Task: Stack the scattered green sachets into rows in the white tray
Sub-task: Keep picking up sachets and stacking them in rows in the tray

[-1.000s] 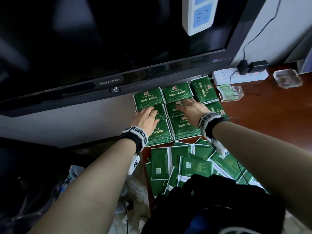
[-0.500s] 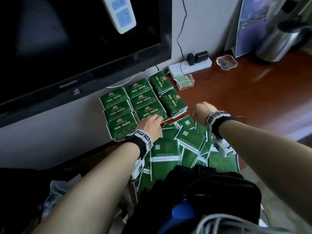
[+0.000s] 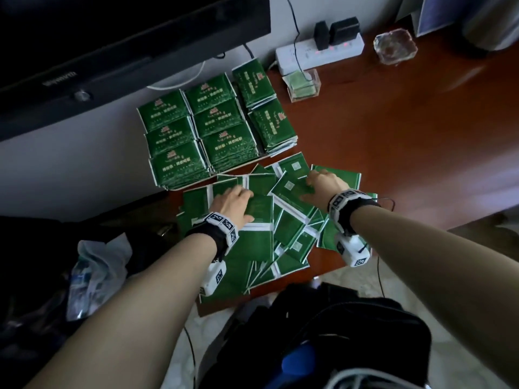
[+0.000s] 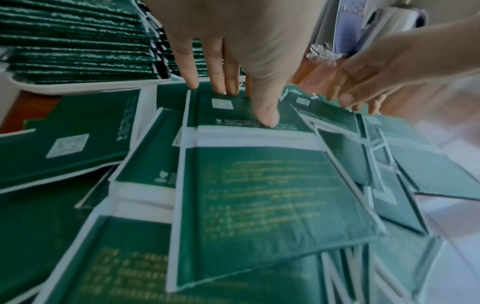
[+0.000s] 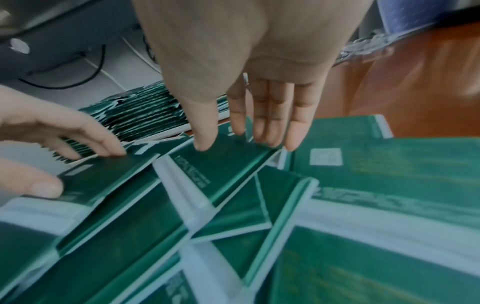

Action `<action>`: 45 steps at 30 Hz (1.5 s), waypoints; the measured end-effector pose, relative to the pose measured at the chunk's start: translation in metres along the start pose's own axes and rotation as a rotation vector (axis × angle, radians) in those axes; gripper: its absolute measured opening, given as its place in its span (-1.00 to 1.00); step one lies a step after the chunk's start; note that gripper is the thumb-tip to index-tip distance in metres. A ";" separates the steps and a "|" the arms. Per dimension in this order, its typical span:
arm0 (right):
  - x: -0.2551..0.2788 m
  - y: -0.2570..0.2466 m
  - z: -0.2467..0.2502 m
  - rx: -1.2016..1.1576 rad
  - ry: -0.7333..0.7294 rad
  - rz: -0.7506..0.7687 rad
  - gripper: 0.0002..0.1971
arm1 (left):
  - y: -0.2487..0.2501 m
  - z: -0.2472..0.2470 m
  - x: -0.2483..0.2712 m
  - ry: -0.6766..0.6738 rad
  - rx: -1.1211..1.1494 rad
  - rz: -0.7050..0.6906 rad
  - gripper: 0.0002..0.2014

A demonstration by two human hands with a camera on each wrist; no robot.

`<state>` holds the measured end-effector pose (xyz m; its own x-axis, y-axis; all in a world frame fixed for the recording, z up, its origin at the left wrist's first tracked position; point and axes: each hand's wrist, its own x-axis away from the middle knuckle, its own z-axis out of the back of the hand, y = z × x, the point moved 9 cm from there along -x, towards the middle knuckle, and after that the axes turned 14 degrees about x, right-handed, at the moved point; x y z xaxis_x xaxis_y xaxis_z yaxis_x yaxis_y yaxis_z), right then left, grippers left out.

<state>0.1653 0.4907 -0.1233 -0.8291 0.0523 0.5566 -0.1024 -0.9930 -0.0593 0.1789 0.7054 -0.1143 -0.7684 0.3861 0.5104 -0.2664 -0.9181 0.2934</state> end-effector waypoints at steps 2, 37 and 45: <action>-0.004 -0.011 -0.006 0.042 -0.015 -0.011 -0.35 | -0.002 -0.001 -0.004 -0.010 -0.041 -0.010 -0.31; 0.000 0.107 0.008 0.350 -0.175 0.007 -0.82 | 0.103 0.001 -0.049 -0.215 0.158 0.039 -0.37; -0.024 0.210 0.027 0.554 -0.196 0.237 -0.81 | 0.205 -0.033 -0.083 -0.199 0.165 0.163 -0.39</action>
<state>0.1785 0.2785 -0.1265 -0.6731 -0.1442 0.7254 0.4147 -0.8857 0.2087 0.1694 0.4821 -0.1231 -0.6600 0.2598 0.7049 -0.0383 -0.9487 0.3138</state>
